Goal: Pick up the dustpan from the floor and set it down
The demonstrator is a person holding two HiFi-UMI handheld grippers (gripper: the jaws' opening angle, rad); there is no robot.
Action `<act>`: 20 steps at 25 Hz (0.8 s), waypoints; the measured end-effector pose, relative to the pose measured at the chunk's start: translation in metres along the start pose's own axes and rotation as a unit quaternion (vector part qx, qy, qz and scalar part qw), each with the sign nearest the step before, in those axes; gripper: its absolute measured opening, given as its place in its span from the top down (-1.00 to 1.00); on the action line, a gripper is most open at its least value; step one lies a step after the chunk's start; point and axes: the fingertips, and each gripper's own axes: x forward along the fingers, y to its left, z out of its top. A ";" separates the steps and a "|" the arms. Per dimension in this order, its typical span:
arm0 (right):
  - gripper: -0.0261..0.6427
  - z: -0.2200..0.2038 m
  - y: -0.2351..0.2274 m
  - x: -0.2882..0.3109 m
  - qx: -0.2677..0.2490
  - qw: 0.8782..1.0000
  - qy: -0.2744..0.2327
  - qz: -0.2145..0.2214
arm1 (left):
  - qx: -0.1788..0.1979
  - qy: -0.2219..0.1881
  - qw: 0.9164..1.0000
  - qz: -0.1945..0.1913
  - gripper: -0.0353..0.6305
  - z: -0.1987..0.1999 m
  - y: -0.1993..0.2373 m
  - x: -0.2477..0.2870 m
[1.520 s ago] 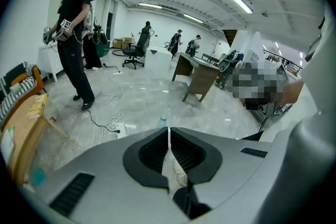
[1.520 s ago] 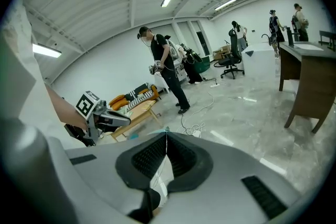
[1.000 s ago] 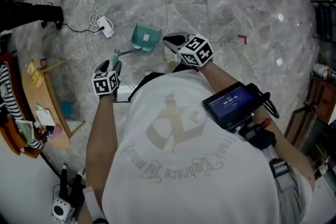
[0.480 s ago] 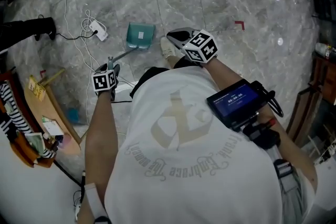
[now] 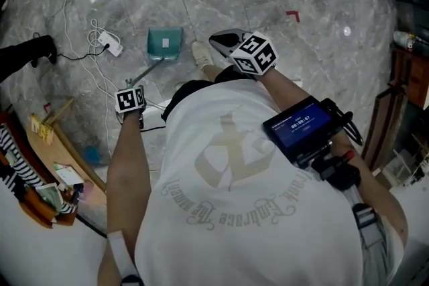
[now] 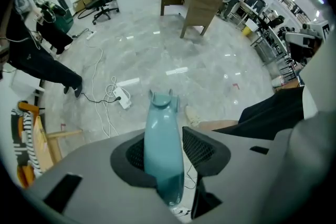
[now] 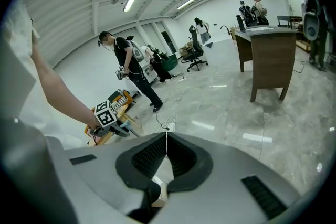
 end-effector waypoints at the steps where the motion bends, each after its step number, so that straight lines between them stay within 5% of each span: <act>1: 0.87 -0.001 -0.001 0.000 0.001 1.000 0.002 -0.002 | 0.002 -0.004 1.000 0.007 0.44 0.002 0.003 0.000; 5: 0.87 0.000 0.001 0.001 -0.002 1.000 0.004 -0.001 | 0.003 -0.014 0.999 0.032 0.66 0.007 0.013 -0.006; 20: 0.87 0.011 0.030 0.020 -0.050 0.997 0.017 0.057 | -0.033 -0.044 0.997 0.047 0.66 -0.032 0.003 -0.042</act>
